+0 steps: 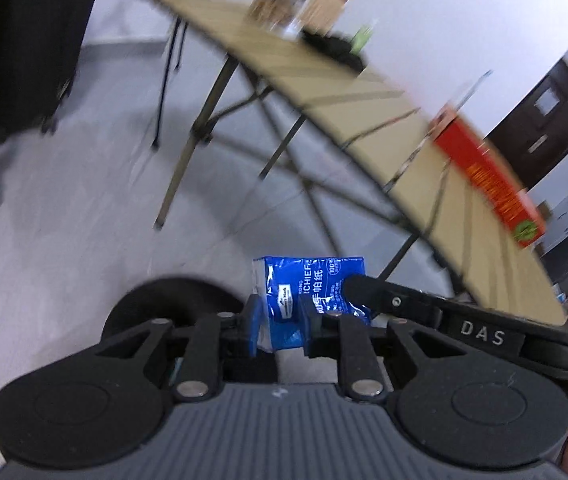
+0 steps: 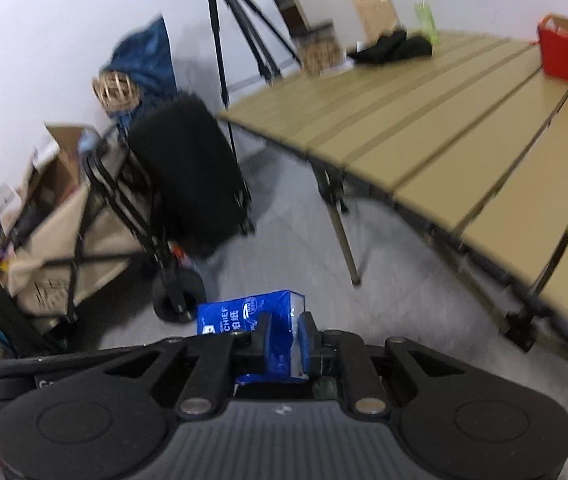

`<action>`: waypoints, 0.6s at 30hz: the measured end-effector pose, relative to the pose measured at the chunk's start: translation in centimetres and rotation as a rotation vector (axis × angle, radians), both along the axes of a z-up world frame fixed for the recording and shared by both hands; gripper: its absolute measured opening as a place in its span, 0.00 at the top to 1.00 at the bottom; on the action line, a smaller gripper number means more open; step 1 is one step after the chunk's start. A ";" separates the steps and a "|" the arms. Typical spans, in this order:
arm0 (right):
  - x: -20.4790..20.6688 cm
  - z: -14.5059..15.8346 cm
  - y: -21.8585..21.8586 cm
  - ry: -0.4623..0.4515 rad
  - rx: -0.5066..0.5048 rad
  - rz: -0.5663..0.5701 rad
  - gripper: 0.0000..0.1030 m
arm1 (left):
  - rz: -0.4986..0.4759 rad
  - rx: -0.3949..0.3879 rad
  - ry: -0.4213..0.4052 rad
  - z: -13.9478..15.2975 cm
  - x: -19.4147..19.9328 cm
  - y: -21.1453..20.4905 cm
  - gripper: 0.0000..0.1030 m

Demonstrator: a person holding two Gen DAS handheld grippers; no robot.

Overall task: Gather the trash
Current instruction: 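Carry the blue tissue pack over the bin and open both tools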

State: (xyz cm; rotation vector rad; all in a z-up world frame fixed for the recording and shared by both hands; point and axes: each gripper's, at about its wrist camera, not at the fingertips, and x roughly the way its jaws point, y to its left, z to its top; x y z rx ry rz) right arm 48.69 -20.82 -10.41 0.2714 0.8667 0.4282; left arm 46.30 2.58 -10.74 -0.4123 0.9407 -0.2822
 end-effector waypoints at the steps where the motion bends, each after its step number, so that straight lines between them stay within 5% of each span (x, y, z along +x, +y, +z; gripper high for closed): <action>1: 0.2 -1.1 0.4 0.013 -0.018 0.008 0.84 | 0.008 0.019 0.033 -1.0 0.3 0.1 0.59; 3: 0.6 -3.4 1.3 0.047 -0.058 0.023 0.83 | 0.032 0.069 0.094 -2.7 0.5 0.4 0.39; 8: 1.4 -9.5 3.1 0.166 -0.177 0.079 0.79 | 0.113 0.133 0.214 -4.9 1.9 1.7 0.31; 12: 1.6 -10.2 3.4 0.190 -0.199 0.111 0.79 | 0.136 0.207 0.237 -5.5 2.2 1.8 0.28; 18: 2.1 -11.8 3.8 0.246 -0.290 0.142 0.61 | 0.085 0.360 0.245 -6.3 2.3 -0.1 0.23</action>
